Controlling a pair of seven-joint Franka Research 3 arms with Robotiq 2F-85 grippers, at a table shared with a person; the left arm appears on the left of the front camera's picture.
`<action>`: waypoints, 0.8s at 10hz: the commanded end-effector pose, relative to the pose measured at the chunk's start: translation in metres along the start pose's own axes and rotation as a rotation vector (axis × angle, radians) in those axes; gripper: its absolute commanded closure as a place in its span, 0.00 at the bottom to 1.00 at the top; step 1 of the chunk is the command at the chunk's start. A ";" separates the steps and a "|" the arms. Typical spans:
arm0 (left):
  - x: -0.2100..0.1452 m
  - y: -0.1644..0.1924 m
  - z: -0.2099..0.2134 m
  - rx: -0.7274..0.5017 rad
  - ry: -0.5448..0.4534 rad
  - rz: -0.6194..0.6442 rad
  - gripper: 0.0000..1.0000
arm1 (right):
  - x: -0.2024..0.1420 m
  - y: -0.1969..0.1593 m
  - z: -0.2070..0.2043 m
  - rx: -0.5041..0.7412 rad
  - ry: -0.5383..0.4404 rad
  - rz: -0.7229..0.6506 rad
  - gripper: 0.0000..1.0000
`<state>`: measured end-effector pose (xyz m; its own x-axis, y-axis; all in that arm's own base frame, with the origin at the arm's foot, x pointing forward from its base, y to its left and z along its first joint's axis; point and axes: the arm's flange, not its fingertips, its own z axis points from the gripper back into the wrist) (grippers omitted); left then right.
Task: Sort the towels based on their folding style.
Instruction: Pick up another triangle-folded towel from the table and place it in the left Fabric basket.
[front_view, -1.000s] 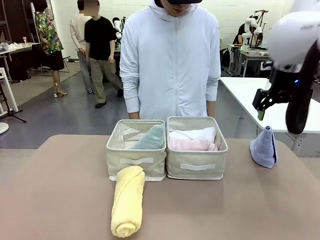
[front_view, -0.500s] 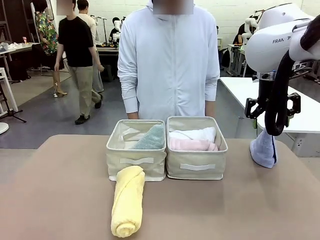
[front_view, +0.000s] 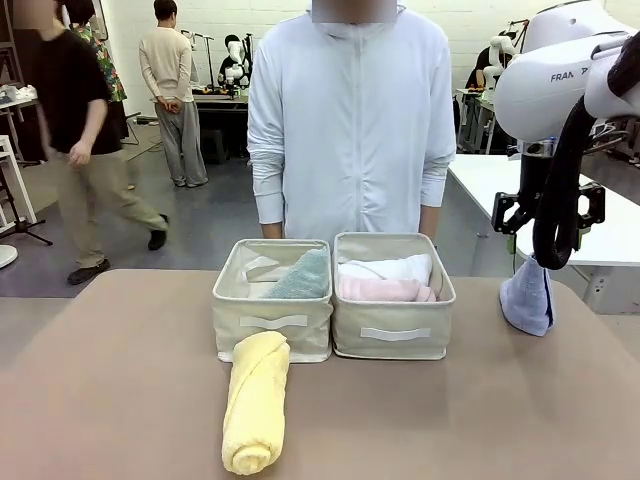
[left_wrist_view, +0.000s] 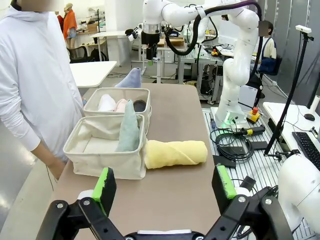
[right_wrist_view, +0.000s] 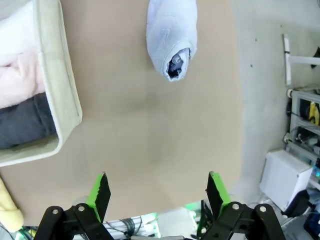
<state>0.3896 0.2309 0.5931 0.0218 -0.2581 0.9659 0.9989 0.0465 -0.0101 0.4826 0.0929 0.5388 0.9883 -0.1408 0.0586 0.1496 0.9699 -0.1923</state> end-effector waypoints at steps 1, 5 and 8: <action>0.001 -0.003 -0.001 0.004 -0.015 -0.022 0.00 | 0.019 -0.002 -0.008 0.038 0.007 0.003 0.00; 0.001 -0.003 -0.001 0.004 -0.015 -0.022 0.00 | 0.071 -0.031 -0.033 0.229 -0.006 -0.075 0.00; 0.001 -0.003 -0.001 0.004 -0.015 -0.022 0.00 | 0.096 -0.037 -0.055 0.249 0.038 -0.177 0.00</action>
<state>0.3896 0.2308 0.5930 0.0219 -0.2579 0.9659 0.9989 0.0466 -0.0102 0.5623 0.0283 0.4987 0.9591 -0.2797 0.0437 0.2780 0.9597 0.0409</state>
